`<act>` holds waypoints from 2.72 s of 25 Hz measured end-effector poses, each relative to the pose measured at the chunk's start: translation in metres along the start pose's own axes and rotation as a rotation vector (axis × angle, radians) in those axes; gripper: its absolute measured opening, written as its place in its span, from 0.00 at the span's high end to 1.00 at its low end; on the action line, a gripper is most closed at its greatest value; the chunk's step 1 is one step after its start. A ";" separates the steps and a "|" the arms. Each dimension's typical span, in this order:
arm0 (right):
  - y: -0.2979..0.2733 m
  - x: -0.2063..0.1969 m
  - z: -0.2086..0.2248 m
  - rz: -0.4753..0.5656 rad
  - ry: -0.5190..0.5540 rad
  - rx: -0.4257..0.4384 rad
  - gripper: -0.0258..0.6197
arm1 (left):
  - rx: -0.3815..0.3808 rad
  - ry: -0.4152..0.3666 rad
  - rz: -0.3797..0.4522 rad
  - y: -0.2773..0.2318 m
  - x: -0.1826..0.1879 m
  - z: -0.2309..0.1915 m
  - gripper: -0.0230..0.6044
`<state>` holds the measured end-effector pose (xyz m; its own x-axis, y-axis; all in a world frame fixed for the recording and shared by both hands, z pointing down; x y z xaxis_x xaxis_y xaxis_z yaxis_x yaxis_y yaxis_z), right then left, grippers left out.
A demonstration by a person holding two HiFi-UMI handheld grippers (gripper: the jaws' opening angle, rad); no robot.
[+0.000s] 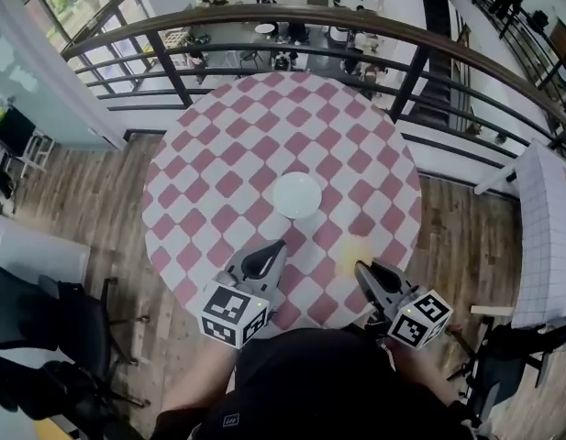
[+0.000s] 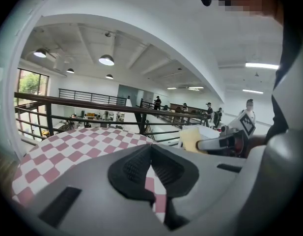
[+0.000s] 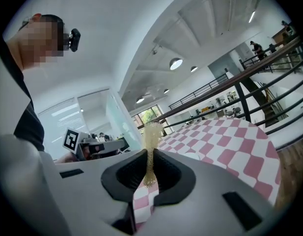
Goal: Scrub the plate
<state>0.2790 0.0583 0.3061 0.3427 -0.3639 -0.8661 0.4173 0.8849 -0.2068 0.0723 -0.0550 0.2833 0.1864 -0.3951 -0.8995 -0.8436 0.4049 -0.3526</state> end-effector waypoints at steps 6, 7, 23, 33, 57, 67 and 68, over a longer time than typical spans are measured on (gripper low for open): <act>-0.035 0.038 0.079 -0.101 0.012 0.163 0.90 | 0.170 0.048 0.042 -0.053 0.033 0.010 0.95; -0.041 0.037 0.086 -0.120 0.011 0.180 0.90 | 0.186 0.052 0.040 -0.057 0.032 0.012 0.95; -0.124 -0.019 0.088 -0.289 0.031 0.254 0.90 | 0.248 0.168 -0.078 -0.070 -0.061 -0.052 0.95; -0.188 -0.069 0.133 -0.371 0.030 0.216 0.90 | 0.224 0.201 -0.149 -0.128 -0.120 -0.115 0.93; -0.270 -0.135 0.152 -0.736 0.452 0.201 0.90 | 0.263 0.168 -0.336 -0.203 -0.170 -0.162 0.81; -0.267 -0.123 0.167 -0.730 0.529 0.177 0.90 | 0.301 0.120 -0.344 -0.206 -0.169 -0.163 0.82; -0.266 -0.121 0.172 -0.725 0.527 0.160 0.90 | 0.306 0.119 -0.341 -0.206 -0.169 -0.163 0.83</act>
<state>0.2718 -0.1832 0.5441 -0.4617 -0.6006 -0.6527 0.5062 0.4258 -0.7499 0.1328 -0.2062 0.5504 0.3530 -0.6320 -0.6899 -0.5542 0.4529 -0.6984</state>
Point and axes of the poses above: the fingertips, and each gripper's own axes: y backward along the fingers, z to its right, x out of its top, the point moved 7 cm from there along y, backward along the fingers, and after that the axes turned 4 degrees about y, right-handed, at the moved point
